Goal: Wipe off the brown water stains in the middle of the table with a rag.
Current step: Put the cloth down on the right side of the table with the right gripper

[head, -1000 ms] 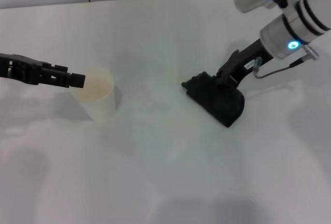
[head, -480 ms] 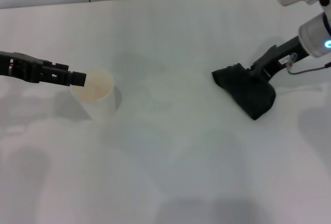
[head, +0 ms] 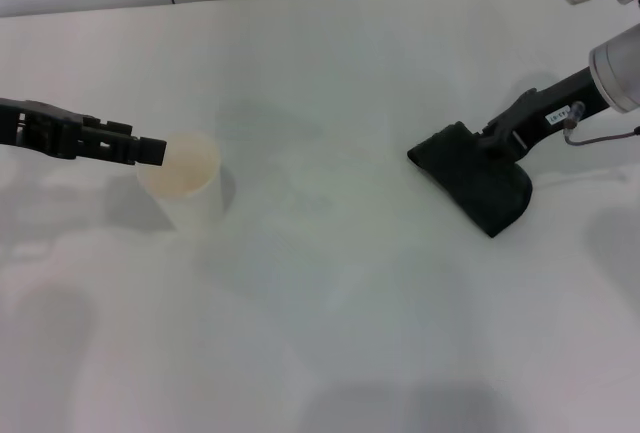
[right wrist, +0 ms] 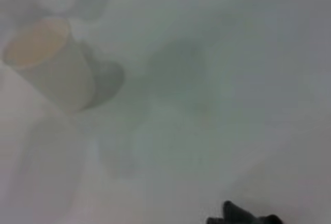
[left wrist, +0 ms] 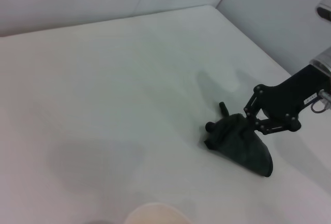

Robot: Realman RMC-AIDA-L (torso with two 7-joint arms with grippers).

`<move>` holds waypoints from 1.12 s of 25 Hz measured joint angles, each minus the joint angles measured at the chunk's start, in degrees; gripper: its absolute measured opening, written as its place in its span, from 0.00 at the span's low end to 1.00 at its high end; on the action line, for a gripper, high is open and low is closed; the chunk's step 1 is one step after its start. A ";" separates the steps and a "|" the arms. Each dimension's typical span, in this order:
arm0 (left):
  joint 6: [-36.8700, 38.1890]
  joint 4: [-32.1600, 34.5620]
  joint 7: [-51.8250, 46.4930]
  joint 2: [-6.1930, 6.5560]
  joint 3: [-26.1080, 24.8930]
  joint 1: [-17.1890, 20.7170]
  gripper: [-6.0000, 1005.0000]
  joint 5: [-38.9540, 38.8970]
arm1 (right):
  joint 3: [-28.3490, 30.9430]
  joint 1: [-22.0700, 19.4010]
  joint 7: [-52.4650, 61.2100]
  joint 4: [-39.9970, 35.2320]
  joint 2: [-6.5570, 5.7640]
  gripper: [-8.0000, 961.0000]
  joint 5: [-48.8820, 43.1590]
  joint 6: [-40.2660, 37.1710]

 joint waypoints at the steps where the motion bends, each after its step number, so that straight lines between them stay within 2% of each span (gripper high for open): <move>1: -0.03 -0.01 -0.01 -0.01 0.00 0.00 0.86 -0.04 | 0.00 -0.16 -0.41 -0.01 -0.12 0.09 0.76 -0.75; 6: -0.43 0.13 -0.03 -0.05 0.00 0.01 0.86 -0.03 | 0.00 -0.69 -1.26 0.01 -0.42 0.09 2.32 -2.11; 12: -0.51 0.13 -0.02 -0.09 0.00 -0.20 0.86 -0.01 | 0.00 -2.05 -1.81 -0.14 -0.62 0.24 3.31 -1.09; 18: -0.55 0.10 -0.05 -0.24 0.00 -0.60 0.86 0.20 | 0.00 -2.38 -2.14 0.04 -0.63 0.53 3.47 -0.88; 22: -0.55 0.09 -0.10 -0.28 0.00 -0.69 0.86 0.25 | 0.00 -2.84 -2.58 -0.02 -1.21 0.72 4.16 -1.74; 28: -0.40 0.09 -0.18 -0.28 0.00 -0.70 0.86 0.29 | 0.00 -3.25 -4.64 0.50 -1.62 0.77 5.49 -5.38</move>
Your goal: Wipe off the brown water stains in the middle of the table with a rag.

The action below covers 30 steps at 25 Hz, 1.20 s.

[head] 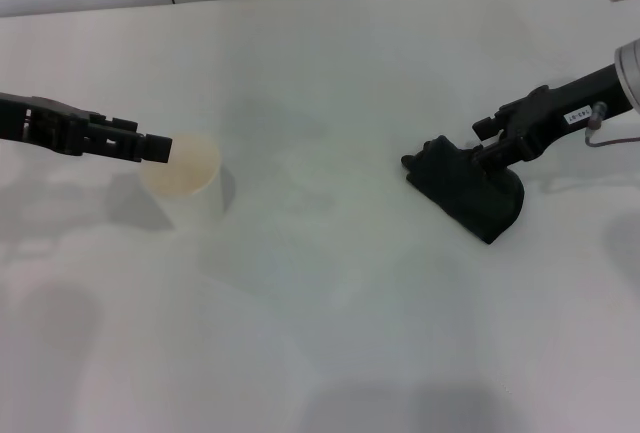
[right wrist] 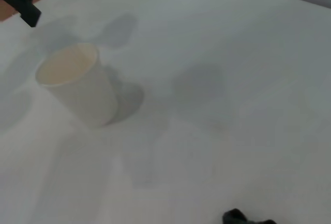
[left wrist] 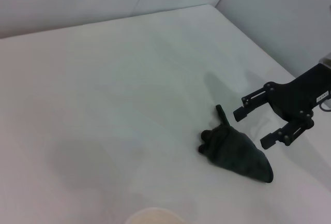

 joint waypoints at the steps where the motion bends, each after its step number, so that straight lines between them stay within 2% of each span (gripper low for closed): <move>1: 0.11 0.00 -0.02 -0.03 0.00 0.00 0.86 0.02 | 0.00 -0.05 -0.15 0.09 -0.11 0.78 0.00 -0.47; 6: 0.65 -0.26 -0.12 -0.05 0.00 -0.20 0.86 1.43 | 0.00 -0.68 -1.22 0.13 -0.62 0.81 1.38 -2.57; 14: 1.41 -0.06 0.30 -0.12 0.00 0.71 0.86 1.96 | 0.00 -4.11 -7.85 0.05 -1.17 0.80 12.36 -10.48; 17: 1.43 -0.01 0.55 -0.93 0.00 1.53 0.86 0.80 | 0.00 -5.77 -9.13 -0.36 -0.81 0.80 15.43 -10.97; 22: 0.97 -0.10 1.72 -3.83 0.00 4.01 0.86 -1.17 | 0.00 -7.37 -9.61 -0.60 -0.22 0.80 17.96 -12.32; 26: 0.43 -0.45 2.46 -5.40 0.00 6.48 0.86 -2.62 | 0.00 -8.10 -10.06 -0.60 0.05 0.80 19.10 -13.15; 28: 0.20 -0.54 2.57 -5.53 -0.03 7.76 0.86 -4.08 | 0.02 -8.36 -10.21 -0.59 0.06 0.80 19.49 -13.42; 30: 0.06 -0.58 2.77 -5.06 -0.05 10.35 0.86 -8.89 | 0.02 -8.51 -10.24 -0.59 0.07 0.80 19.95 -13.45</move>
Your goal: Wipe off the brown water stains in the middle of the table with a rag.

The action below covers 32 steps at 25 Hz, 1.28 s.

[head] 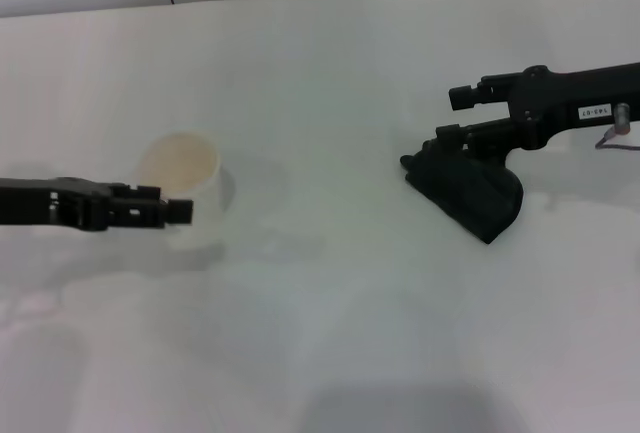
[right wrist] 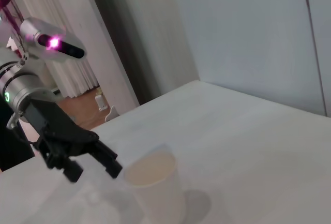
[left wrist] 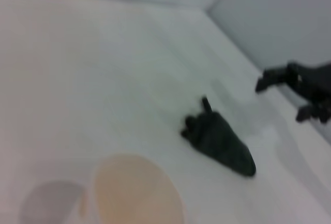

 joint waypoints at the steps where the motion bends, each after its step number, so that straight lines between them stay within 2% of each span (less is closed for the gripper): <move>1: 0.01 0.00 0.05 0.11 0.00 0.38 0.86 -0.75 | 0.00 -0.06 0.00 0.00 0.00 0.80 0.20 -0.02; 7: -0.11 0.66 1.37 0.85 0.01 3.88 0.86 -6.75 | -0.02 -0.34 -0.17 -0.01 0.02 0.80 0.66 0.18; 14: -0.30 0.80 2.03 0.47 -0.04 6.89 0.86 -8.99 | -0.02 -1.37 -2.47 -0.01 -0.06 0.80 0.50 0.00; 21: -2.15 1.83 2.79 0.05 -0.04 7.61 0.86 -9.14 | -0.03 -2.58 -5.62 -0.03 0.04 0.80 0.14 0.50; 32: -5.48 3.74 3.10 -0.50 -0.04 7.21 0.86 -9.37 | -0.02 -2.84 -12.71 0.01 2.70 0.80 -5.22 4.67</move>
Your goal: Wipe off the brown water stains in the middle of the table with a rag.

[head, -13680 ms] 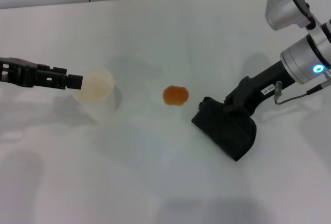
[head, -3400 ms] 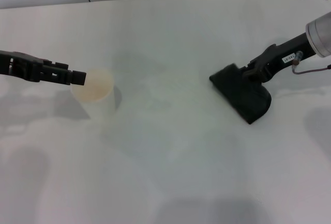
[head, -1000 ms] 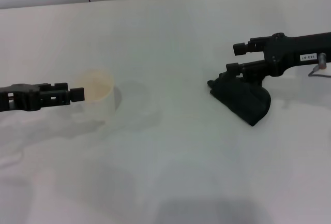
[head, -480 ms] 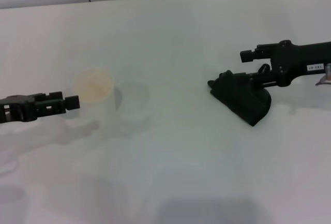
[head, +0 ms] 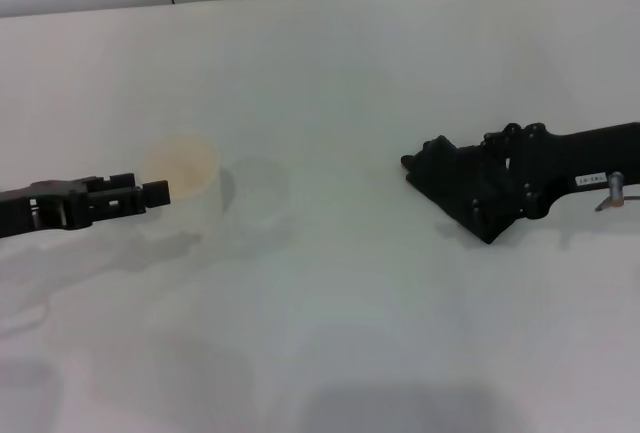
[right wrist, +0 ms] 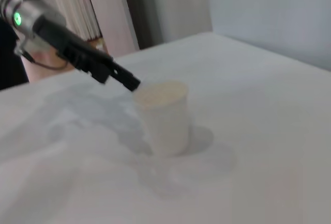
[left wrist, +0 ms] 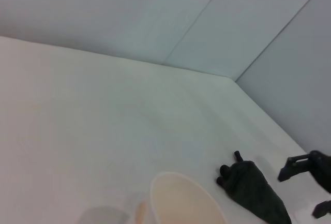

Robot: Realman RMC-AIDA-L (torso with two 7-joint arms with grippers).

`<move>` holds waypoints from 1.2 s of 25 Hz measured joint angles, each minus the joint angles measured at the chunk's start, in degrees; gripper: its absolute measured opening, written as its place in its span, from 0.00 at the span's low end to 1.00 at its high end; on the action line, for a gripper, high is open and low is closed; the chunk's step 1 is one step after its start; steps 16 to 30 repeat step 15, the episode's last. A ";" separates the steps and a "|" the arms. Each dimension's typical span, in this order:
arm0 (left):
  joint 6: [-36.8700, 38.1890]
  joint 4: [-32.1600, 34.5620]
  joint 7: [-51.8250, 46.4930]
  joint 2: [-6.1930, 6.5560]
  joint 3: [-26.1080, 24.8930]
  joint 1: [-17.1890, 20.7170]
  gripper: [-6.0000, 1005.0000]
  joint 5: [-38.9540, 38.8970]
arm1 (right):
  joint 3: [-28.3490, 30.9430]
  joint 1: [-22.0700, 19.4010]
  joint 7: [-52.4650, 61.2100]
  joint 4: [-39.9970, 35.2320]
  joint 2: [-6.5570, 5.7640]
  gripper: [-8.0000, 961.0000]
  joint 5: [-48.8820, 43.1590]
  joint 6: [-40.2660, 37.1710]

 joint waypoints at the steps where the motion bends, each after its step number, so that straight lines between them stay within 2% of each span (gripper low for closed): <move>1: 0.00 0.00 -0.03 -0.12 0.00 -0.12 0.86 0.01 | 0.00 0.04 -0.22 0.00 0.16 0.80 -0.21 0.79; 30: 0.38 0.00 0.20 -0.31 0.00 -0.16 0.86 0.19 | 0.00 0.27 -0.55 -0.15 0.24 0.80 0.43 1.27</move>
